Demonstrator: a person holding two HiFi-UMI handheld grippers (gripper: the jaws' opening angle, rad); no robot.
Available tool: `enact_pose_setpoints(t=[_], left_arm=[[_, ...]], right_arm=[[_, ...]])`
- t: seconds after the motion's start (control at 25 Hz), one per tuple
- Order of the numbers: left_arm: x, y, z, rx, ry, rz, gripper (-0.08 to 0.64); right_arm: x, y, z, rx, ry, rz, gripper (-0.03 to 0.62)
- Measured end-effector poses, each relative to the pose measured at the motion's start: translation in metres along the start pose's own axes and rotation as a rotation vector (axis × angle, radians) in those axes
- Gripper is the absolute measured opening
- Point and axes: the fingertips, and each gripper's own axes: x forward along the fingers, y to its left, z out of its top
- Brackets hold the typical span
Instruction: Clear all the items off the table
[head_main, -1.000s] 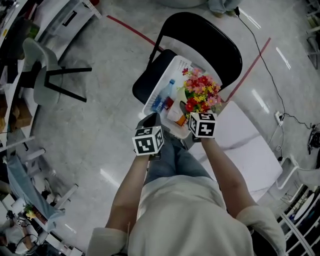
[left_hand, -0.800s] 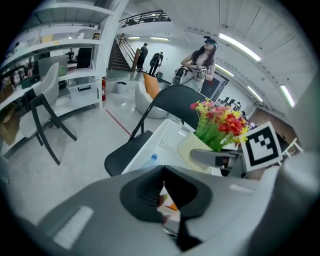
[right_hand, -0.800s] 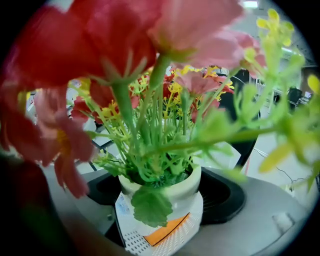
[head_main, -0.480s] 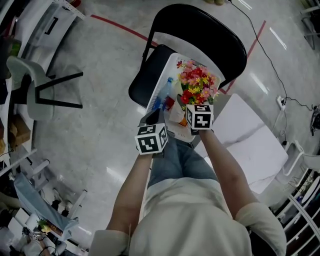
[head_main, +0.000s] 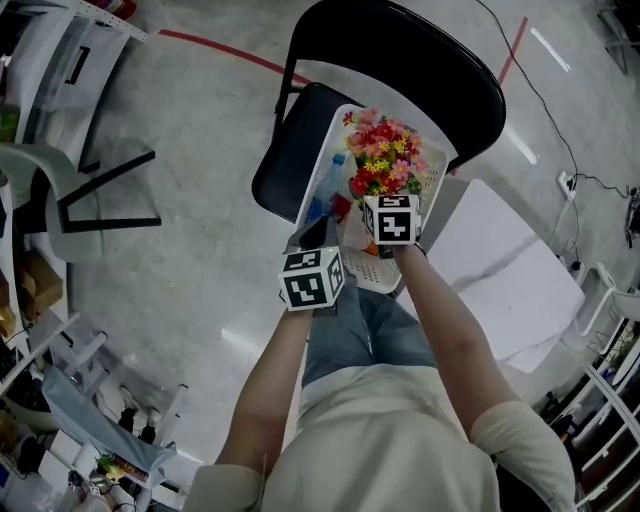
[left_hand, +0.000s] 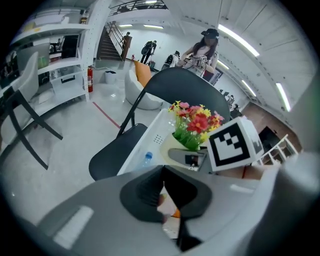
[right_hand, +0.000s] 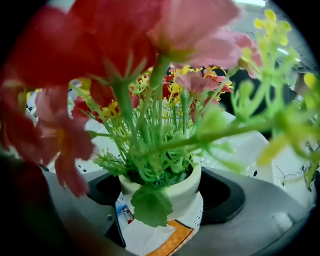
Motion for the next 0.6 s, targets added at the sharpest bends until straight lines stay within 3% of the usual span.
enact_pose_setpoints(t=[0.6], left_arm=[[0.046, -0.001, -0.006, 0.014, 0.081, -0.033, 0.008]], right_arm=[[0.072, -0.02, -0.027, -0.041, 0.087, -0.07, 0.48]])
